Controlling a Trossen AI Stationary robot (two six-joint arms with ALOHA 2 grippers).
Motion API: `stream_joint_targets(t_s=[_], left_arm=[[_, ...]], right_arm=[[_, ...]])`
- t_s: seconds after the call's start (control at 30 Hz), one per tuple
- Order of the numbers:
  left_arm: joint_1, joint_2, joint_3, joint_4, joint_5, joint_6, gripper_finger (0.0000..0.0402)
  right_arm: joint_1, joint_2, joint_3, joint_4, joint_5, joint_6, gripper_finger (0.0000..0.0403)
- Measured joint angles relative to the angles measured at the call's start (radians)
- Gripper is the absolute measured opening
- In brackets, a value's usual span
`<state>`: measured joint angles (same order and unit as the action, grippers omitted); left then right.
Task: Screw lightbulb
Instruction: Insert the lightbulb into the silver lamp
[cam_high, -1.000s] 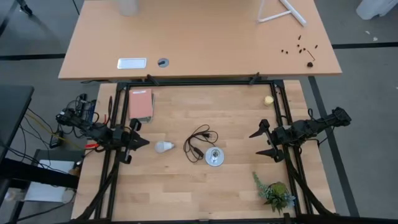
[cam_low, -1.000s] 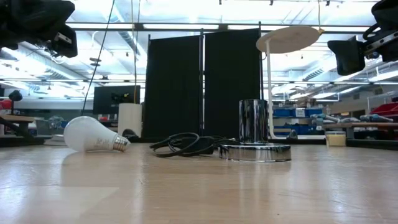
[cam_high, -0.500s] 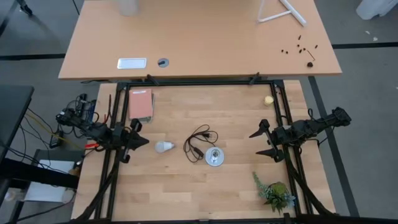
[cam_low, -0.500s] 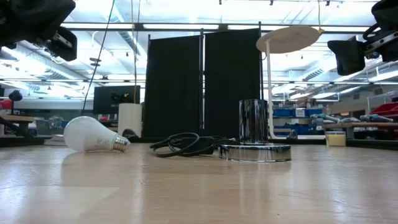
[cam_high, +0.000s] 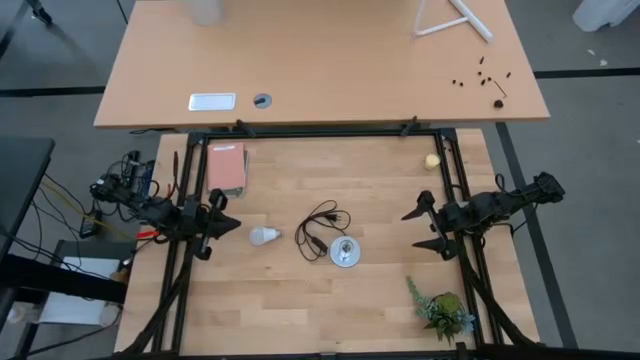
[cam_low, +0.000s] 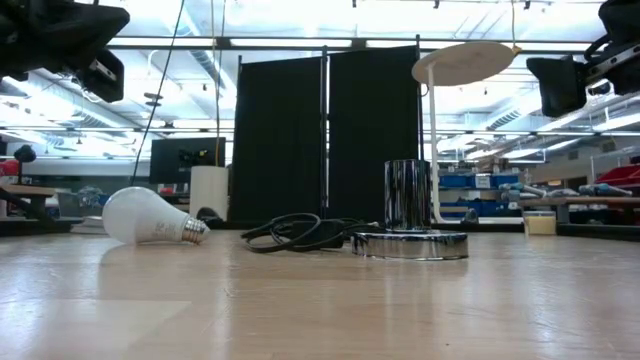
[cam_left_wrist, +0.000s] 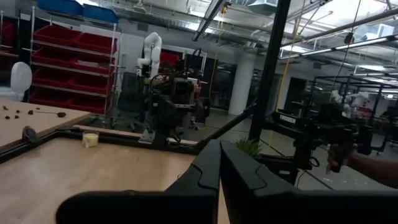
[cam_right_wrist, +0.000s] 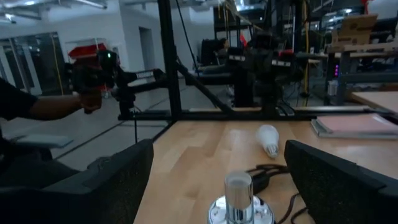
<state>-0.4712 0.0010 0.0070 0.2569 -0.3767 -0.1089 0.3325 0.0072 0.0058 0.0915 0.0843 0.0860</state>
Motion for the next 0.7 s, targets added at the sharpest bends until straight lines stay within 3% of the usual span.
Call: stream_joint_targets(t_s=[0.2,0.37,0.53,0.7], left_arm=[[0.000,0.000,0.000,0.003,-0.048,-0.001,0.0017],[0.000,0.031,0.000,0.018,-0.150,-0.057,0.0023],[0.000,0.136,0.007,0.094,-0.238,-0.038,0.0054],[0.000,0.295,0.067,0.145,-0.240,0.002,0.0092]], right_arm=[[0.000,0.000,0.000,0.093,0.000,0.001,0.0372],[-0.001,0.007,0.000,0.207,0.027,0.020,0.0372],[-0.001,0.039,0.000,0.319,0.194,-0.051,0.0372],[-0.001,0.071,0.000,0.337,0.425,-0.116,0.0372]])
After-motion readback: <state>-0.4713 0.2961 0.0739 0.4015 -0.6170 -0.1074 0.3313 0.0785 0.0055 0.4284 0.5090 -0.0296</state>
